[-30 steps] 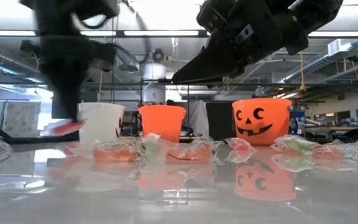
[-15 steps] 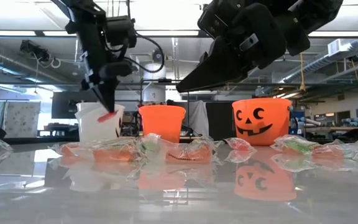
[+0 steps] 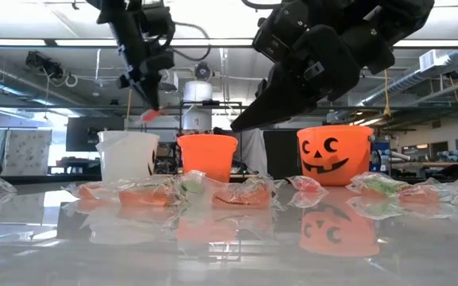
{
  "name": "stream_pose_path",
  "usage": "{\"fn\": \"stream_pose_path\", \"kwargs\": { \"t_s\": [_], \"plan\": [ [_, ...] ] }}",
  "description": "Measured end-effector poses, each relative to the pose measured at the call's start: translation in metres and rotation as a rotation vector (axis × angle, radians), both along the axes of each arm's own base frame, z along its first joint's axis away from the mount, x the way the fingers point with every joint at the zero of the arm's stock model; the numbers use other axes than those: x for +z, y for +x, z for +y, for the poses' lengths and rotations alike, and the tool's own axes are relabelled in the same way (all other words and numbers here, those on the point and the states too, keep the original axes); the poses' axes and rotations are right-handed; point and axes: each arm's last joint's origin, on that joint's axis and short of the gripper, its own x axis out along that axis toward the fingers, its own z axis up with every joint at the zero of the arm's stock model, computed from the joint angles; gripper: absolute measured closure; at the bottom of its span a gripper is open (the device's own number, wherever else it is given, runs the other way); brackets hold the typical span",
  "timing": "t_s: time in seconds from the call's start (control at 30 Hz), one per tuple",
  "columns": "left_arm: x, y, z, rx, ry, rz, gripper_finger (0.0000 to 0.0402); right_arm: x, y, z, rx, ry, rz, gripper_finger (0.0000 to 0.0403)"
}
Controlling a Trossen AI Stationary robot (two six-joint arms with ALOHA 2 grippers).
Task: Sort candy by brand, put in halloween buckets
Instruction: Put the orange gummy into the white bucket, then put the blue gummy into the white bucket
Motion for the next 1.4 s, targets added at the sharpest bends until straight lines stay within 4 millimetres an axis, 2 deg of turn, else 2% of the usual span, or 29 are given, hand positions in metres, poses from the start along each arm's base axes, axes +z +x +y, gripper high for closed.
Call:
{"fn": "stream_pose_path", "kwargs": {
  "t_s": [0.2,0.37,0.6,0.73,0.9,1.0,1.07,1.23,1.4],
  "plan": [
    [-0.008,-0.026,0.023,0.157,-0.007,0.081,0.0392,0.000,0.000,-0.001,-0.038,-0.006,0.004,0.0341],
    [-0.008,-0.039,0.035,0.267,0.012,0.103,0.0388,0.000,0.000,-0.003,-0.044,-0.005,0.004,0.0341],
    [-0.009,-0.047,0.035,0.289,0.003,0.160,0.0337,0.000,0.000,-0.003,-0.073,0.034,0.007,0.0341],
    [-0.004,-0.054,0.029,0.284,0.016,0.199,0.0321,0.001,0.001,-0.004,-0.089,0.037,-0.010,0.0341],
    [0.014,-0.064,0.005,0.261,0.034,0.171,0.0319,0.004,0.003,-0.003,-0.108,0.080,-0.043,0.0341],
    [0.026,-0.073,-0.018,0.287,0.042,0.101,0.0320,0.006,0.005,-0.003,-0.118,0.104,-0.064,0.0341],
    [0.024,-0.079,-0.037,0.296,0.030,0.075,0.0325,0.007,0.005,-0.003,-0.128,0.124,-0.072,0.0341],
    [-0.003,-0.083,-0.083,0.267,-0.056,0.033,0.0341,0.007,0.004,0.001,-0.120,0.146,-0.066,0.0341],
    [-0.039,-0.076,-0.113,0.251,-0.145,0.029,0.0351,0.009,0.005,0.002,-0.114,0.150,-0.083,0.0341]
  ]
}}
